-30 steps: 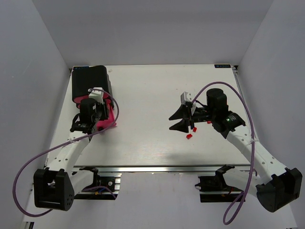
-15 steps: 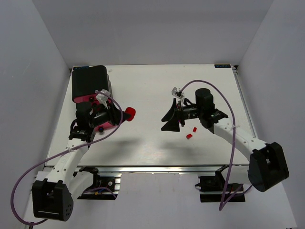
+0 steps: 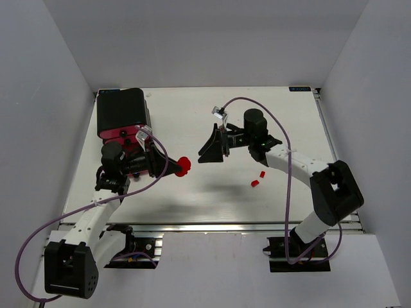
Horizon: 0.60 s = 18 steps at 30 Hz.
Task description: Sort the legos into containers by color
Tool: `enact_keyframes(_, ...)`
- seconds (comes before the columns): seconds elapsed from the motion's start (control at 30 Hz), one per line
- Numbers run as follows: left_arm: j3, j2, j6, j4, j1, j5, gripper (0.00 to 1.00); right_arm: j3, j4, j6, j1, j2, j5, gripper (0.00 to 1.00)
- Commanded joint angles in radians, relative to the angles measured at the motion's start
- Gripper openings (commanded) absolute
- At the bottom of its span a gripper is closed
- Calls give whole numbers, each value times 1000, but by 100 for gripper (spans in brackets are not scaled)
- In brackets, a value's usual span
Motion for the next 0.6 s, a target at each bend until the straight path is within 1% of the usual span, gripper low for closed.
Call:
enact_keyframes(0.0,-6,-8,-26,36,-16,58,23,48,98,80,32,40,-31,89)
enact_keyframes(0.17,-8,22,-9,36,-27,44,23,87,71,66,67,71,-30,89)
enact_keyframes(0.33,26,42,64,-36,-36,13,22,108,58,61,91,79,-27,89)
enact_keyframes(0.43,44,39,104,-99,-36,-4,22,104,57,60,91,77,-30,86)
enact_keyframes(0.5,47,41,108,-105,-36,-4,22,96,54,62,98,77,-28,84)
enact_keyframes(0.57,49,44,105,-99,-36,-5,22,99,41,52,102,83,-28,80)
